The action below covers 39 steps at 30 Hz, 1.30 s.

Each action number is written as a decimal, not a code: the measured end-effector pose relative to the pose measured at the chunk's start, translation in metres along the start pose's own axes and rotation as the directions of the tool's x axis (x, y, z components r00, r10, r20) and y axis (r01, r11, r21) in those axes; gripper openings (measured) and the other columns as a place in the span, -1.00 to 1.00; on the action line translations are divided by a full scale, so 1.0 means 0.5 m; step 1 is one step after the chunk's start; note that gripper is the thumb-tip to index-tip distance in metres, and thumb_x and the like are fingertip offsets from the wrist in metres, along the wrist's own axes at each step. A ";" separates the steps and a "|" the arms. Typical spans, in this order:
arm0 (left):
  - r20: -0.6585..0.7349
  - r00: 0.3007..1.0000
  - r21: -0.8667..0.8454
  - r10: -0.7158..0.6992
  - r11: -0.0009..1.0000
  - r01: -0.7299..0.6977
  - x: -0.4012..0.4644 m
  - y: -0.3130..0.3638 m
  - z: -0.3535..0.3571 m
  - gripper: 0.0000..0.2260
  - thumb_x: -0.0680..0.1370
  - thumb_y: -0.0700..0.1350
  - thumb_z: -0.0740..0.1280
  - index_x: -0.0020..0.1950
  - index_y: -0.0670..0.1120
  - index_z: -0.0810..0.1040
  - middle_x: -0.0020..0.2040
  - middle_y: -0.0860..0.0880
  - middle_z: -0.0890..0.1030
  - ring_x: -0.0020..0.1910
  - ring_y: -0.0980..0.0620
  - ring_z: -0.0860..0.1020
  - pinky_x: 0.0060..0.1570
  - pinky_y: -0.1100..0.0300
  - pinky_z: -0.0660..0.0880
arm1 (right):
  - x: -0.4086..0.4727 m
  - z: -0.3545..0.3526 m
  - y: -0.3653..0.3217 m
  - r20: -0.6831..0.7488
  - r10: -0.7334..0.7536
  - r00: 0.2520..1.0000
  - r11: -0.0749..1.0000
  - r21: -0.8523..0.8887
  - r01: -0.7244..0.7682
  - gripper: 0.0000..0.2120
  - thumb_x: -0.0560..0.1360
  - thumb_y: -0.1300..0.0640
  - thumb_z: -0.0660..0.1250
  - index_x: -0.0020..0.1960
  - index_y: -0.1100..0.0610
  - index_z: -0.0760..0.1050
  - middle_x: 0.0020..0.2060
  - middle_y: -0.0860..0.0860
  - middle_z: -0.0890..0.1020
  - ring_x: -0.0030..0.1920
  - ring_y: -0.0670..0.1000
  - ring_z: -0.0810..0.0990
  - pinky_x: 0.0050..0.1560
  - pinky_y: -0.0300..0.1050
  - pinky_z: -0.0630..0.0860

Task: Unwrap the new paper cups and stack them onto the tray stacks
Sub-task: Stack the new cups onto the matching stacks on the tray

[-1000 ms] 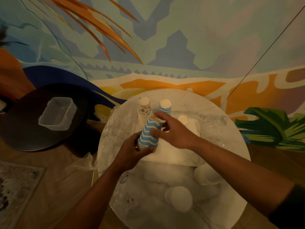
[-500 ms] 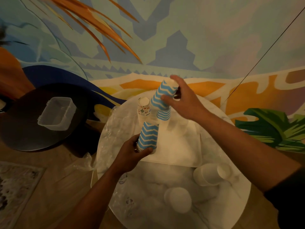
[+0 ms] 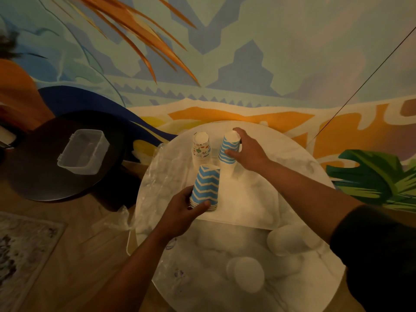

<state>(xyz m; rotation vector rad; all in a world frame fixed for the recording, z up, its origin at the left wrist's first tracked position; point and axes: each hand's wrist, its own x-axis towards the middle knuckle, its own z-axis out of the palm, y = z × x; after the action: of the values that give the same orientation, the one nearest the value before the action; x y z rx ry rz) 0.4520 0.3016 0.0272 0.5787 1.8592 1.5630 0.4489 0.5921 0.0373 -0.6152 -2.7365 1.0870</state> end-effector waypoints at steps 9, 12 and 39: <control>0.003 1.000 0.048 -0.003 0.999 0.003 0.005 0.002 -0.005 -0.58 0.48 -0.05 0.52 0.31 -0.05 0.56 0.15 0.02 0.70 0.13 0.01 0.68 0.16 0.05 0.62 | -0.016 -0.012 -0.024 -0.021 -0.042 0.999 0.994 -0.102 0.039 -0.29 0.51 -0.04 0.48 0.54 0.07 0.24 0.51 0.06 0.34 0.48 0.08 0.33 0.44 -0.02 0.31; -0.001 1.000 0.032 -0.001 0.999 0.001 0.005 0.005 -0.006 -0.51 0.47 0.04 0.55 0.34 -0.07 0.55 0.16 0.01 0.70 0.14 0.00 0.67 0.17 0.01 0.61 | -0.065 -0.033 -0.081 -0.089 -0.097 0.991 0.992 0.077 0.104 -0.45 0.55 -0.07 0.43 0.47 0.06 0.36 0.40 -0.02 0.47 0.29 -0.10 0.47 0.29 -0.17 0.39; -0.005 1.000 0.051 0.029 0.998 -0.029 0.025 0.051 0.011 -0.41 0.40 -0.01 0.55 0.39 -0.11 0.50 0.18 0.05 0.68 0.13 0.06 0.67 0.13 0.15 0.62 | -0.151 -0.084 -0.167 0.266 -0.098 0.959 0.941 0.339 0.002 -0.45 0.48 -0.03 0.51 0.41 -0.06 0.40 0.15 -0.18 0.62 0.03 -0.07 0.69 0.07 -0.03 0.67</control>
<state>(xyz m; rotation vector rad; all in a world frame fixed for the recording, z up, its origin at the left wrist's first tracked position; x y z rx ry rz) 0.4456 0.3191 0.0491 0.6269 1.9073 1.5415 0.5019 0.5319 0.1272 -0.3612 -2.6651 1.6947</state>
